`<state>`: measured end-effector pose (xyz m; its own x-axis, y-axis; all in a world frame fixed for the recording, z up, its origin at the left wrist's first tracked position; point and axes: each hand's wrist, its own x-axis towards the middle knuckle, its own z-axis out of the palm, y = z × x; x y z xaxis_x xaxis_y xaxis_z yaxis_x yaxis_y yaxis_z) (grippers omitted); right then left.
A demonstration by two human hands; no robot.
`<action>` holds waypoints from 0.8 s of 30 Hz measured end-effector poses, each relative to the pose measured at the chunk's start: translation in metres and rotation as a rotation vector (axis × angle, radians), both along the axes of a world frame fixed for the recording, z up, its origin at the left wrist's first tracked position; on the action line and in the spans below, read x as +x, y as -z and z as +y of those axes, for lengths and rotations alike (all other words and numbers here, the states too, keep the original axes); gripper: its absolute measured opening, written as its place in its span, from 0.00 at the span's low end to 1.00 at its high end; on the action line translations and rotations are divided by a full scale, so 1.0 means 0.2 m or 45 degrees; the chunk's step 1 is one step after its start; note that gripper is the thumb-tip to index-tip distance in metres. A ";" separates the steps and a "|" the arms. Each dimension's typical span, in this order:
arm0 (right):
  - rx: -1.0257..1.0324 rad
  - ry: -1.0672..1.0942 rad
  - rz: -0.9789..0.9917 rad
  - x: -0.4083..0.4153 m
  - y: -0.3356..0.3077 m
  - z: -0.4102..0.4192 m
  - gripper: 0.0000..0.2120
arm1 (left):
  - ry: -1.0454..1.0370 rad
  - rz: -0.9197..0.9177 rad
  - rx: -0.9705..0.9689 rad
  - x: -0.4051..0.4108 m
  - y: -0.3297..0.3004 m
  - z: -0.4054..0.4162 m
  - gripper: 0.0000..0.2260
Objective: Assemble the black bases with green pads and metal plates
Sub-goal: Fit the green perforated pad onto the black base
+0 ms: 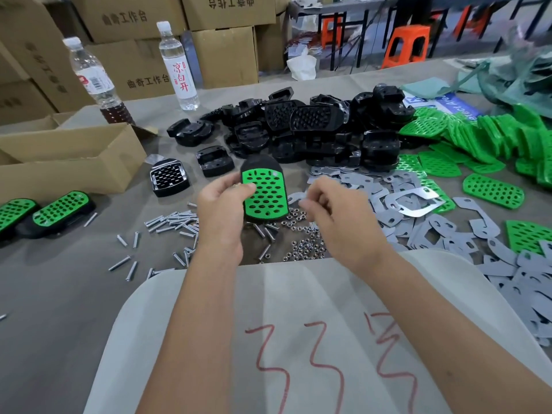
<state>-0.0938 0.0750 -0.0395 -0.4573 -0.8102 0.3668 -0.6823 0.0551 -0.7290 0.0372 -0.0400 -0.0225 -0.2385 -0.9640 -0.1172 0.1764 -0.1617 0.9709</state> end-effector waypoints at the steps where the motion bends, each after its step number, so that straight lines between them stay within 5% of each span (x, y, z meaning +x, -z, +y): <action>1: -0.079 0.025 -0.131 -0.02 -0.01 0.01 0.05 | 0.030 -0.044 -0.004 -0.01 0.00 0.01 0.09; 7: -0.412 -0.068 -0.741 -0.10 -0.04 0.02 0.12 | 0.217 -0.198 -0.063 -0.05 0.02 0.06 0.08; 24: -0.528 0.087 -0.506 -0.09 -0.02 0.02 0.05 | 0.458 -0.288 -0.285 -0.11 0.02 0.17 0.06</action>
<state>-0.1110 0.0788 -0.0356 -0.6713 -0.5989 0.4367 -0.3563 -0.2559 -0.8987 0.0158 -0.0068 -0.0269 -0.5543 -0.8323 -0.0035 -0.0718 0.0436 0.9965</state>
